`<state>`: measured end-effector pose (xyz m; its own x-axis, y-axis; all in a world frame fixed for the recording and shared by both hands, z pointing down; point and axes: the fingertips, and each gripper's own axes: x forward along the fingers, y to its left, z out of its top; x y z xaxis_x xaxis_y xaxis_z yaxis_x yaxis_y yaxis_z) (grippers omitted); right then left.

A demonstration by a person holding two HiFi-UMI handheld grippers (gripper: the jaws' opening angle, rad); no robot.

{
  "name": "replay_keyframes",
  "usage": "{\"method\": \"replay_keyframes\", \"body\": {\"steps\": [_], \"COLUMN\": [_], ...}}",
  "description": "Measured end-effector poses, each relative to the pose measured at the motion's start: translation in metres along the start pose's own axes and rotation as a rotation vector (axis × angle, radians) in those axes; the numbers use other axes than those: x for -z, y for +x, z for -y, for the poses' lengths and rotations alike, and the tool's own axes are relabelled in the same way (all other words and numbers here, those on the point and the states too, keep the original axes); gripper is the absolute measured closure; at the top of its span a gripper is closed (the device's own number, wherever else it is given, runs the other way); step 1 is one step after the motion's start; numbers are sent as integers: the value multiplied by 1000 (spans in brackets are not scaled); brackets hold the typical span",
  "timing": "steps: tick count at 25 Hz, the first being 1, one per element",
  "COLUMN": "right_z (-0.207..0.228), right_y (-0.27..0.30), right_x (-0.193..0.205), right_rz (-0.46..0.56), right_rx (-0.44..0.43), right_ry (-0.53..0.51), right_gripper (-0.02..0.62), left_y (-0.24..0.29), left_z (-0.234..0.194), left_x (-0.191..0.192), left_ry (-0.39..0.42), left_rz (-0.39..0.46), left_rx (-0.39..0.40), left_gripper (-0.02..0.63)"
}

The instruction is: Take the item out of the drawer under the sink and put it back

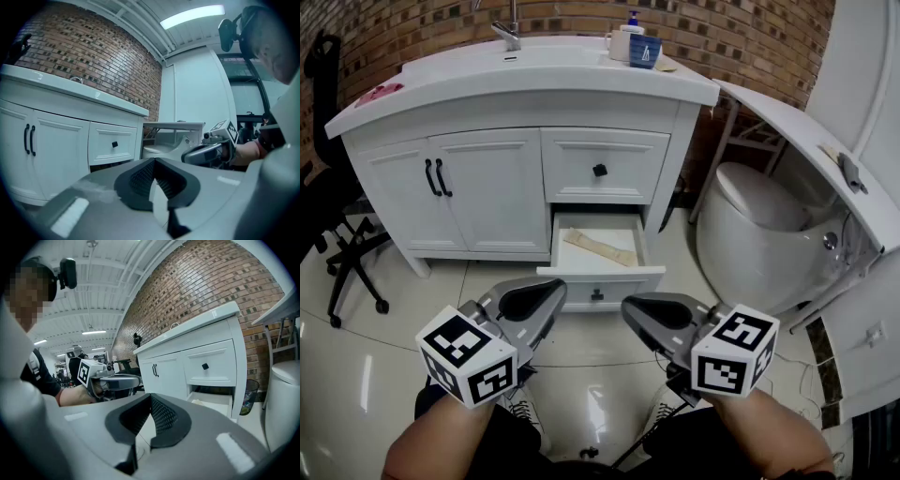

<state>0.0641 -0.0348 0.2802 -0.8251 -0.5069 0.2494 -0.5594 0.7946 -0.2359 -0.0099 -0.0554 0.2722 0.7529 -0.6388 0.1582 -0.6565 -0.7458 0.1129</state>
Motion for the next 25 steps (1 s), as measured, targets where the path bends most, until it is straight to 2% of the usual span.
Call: {"method": "replay_keyframes", "body": {"steps": [8, 14, 19, 25], "right_z": [-2, 16, 35, 73], "right_y": [16, 33, 45, 57], "right_x": [-9, -12, -15, -9], "right_rz": [10, 0, -2, -23], "right_rx": [-57, -64, -50, 18], "right_ry": [28, 35, 42, 37], "right_gripper": [588, 588, 589, 588], "left_y": [11, 23, 33, 52], "left_z": [-7, -30, -48, -83], "left_x": [-4, 2, 5, 20], "left_ry": [-21, -54, -62, -73], "left_rz": [5, -12, -21, -56], "left_rx": [30, 29, 17, -27], "left_gripper": [600, 600, 600, 600]}}
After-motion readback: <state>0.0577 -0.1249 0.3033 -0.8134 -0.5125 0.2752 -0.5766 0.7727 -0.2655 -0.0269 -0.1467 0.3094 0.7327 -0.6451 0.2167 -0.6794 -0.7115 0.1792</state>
